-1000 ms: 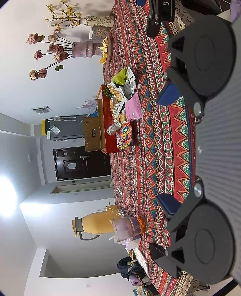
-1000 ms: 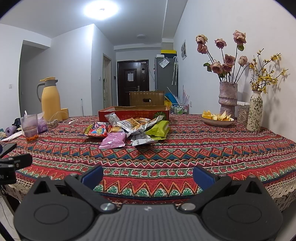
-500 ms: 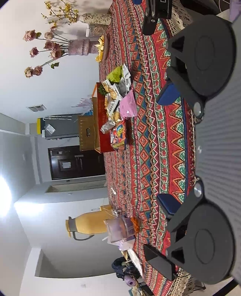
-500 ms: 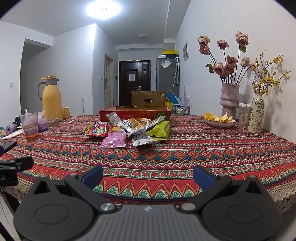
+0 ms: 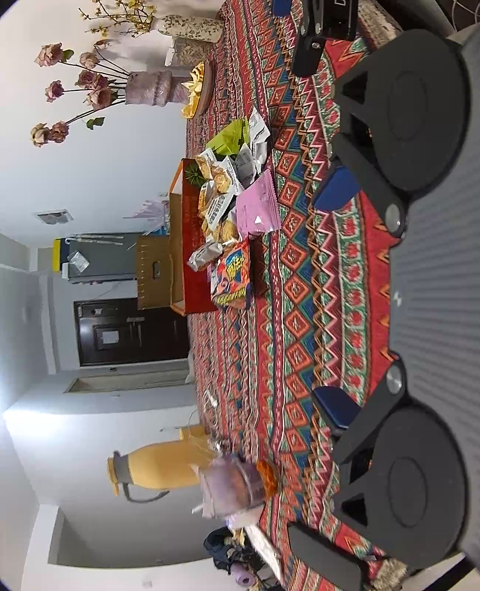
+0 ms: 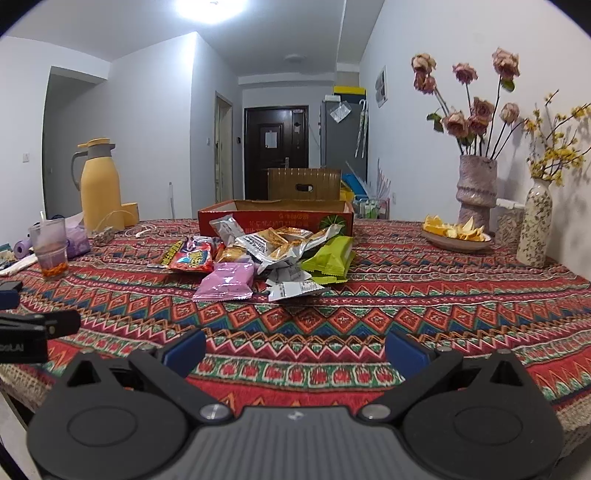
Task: Organize snacks
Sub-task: 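Grasp the pink packet with the left tool while the right tool grasps a white packet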
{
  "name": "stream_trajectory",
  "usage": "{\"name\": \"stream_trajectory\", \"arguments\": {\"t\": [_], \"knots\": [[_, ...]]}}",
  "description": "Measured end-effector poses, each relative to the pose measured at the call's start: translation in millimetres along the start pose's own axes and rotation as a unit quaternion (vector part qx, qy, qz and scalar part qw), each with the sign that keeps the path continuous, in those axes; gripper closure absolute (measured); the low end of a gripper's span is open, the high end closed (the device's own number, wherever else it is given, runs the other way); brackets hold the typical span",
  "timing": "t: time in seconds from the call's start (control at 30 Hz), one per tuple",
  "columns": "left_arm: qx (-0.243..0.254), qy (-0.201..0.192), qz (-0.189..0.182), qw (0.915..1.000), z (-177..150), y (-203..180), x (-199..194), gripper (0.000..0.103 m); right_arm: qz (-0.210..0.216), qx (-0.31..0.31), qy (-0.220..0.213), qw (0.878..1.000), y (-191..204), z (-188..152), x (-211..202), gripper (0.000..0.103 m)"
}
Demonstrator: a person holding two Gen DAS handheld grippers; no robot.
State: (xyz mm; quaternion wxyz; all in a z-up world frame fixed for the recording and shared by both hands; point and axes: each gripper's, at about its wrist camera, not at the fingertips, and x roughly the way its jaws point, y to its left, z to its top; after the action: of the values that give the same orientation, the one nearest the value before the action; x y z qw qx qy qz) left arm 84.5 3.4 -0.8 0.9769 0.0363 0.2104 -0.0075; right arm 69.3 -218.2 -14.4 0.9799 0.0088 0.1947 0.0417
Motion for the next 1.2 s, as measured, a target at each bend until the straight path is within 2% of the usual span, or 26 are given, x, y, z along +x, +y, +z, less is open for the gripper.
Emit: {"name": "stream_trajectory", "arguments": {"t": [0.23, 0.4, 0.47, 0.53, 0.7, 0.87, 0.97, 1.03, 1.2], "knots": [[0.013, 0.024, -0.024, 0.9993, 18, -7, 38, 0.0, 0.014, -0.001, 0.03, 0.999, -8, 19, 36, 0.0], [-0.022, 0.06, -0.058, 0.9963, 43, -4, 74, 0.0, 0.046, -0.018, 0.065, 0.997, -15, 43, 73, 0.003], [-0.027, 0.064, -0.062, 0.9957, 51, -6, 87, 0.0, 0.054, -0.026, 0.071, 0.996, -18, 53, 88, 0.012], [-0.025, 0.064, -0.069, 0.9952, 58, -9, 98, 0.0, 0.057, -0.042, 0.079, 0.994, -17, 62, 106, 0.016], [-0.019, 0.068, -0.091, 0.9934, 71, -22, 123, 0.0, 0.083, -0.059, 0.104, 0.989, -17, 76, 151, 0.019], [-0.005, 0.076, -0.117, 0.9902, 80, -44, 152, 0.009, 0.099, -0.055, 0.126, 0.985, -20, 73, 181, 0.041], [0.002, 0.089, -0.127, 0.9879, 84, -59, 171, 0.011, 0.098, -0.043, 0.151, 0.983, -29, 67, 190, 0.05], [0.002, 0.101, -0.134, 0.9858, 86, -68, 183, 0.011, 0.103, -0.032, 0.155, 0.982, -38, 64, 187, 0.052], [-0.008, 0.126, -0.129, 0.9836, 86, -84, 211, 0.011, 0.093, -0.005, 0.153, 0.984, -61, 59, 171, 0.052]]}}
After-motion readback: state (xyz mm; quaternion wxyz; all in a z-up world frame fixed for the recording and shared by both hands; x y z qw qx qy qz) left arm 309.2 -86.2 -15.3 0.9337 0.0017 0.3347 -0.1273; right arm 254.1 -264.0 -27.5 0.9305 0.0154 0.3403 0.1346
